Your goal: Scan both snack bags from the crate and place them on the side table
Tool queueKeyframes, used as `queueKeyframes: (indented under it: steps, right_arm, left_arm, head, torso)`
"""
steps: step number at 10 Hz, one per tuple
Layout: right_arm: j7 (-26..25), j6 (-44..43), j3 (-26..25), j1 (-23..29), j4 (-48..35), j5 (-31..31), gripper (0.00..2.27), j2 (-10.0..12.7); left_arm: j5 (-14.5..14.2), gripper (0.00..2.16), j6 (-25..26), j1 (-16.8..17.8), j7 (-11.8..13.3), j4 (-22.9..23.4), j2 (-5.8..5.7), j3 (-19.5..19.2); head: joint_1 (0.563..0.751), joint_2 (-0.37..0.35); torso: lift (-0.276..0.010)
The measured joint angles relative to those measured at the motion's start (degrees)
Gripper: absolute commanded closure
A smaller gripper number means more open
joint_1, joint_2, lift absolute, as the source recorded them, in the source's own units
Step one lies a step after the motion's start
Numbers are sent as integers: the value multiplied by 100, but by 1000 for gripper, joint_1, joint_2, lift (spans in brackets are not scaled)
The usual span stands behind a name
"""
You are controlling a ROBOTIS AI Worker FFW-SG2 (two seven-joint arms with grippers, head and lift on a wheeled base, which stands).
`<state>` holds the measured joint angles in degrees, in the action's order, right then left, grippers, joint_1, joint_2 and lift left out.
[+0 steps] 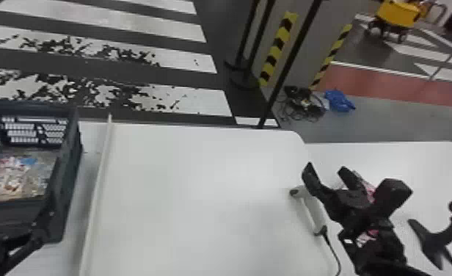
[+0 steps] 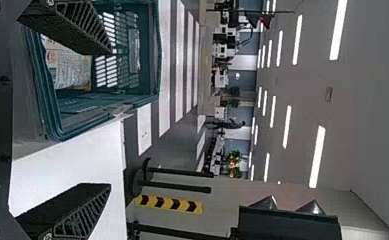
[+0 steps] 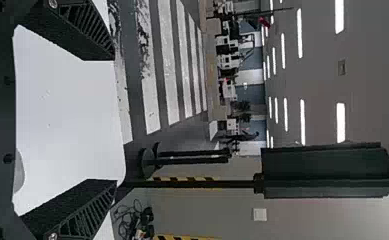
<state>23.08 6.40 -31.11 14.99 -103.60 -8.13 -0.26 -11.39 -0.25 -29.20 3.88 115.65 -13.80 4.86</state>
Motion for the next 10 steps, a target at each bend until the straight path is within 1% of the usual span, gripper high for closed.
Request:
queueKeyframes:
  steps: [1, 2, 3, 4, 7, 9, 10]
  right_arm:
    - [-340, -391, 386, 209, -7, 73, 49, 0]
    - [-790, -941, 866, 454, -10, 219, 49, 0]
    - [-1050, -1326, 1255, 633, -11, 391, 49, 0]
    - [-1219, -1539, 1531, 755, -11, 496, 49, 0]
    - [-1767, -2014, 2118, 1108, 17, 667, 49, 0]
    - [-1959, -2142, 2377, 1237, 103, 696, 49, 0]
    - [-1971, -2152, 2437, 1262, 135, 710, 49, 0]
  left_arm:
    - [55, 39, 65, 12, -27, 1, 5, 34]
    - [83, 39, 90, 24, -65, 1, 9, 73]
    - [122, 39, 116, 31, -120, 1, 9, 100]
    - [176, 39, 137, 37, -151, 1, 9, 125]
    - [362, 43, 136, 58, -156, -11, 12, 210]
    - [447, 39, 138, 87, -147, 34, 8, 217]
    - [496, 46, 245, 89, -148, 170, -6, 182]
  head:
    - [695, -296]
    - [695, -281]
    - [695, -246]
    - [695, -212]
    - [695, -174]
    - [695, -152]
    - [695, -141]
  torso:
    - [-98]
    - [-98]
    - [-98]
    - [-98]
    - [-98]
    - [-98]
    - [-98]
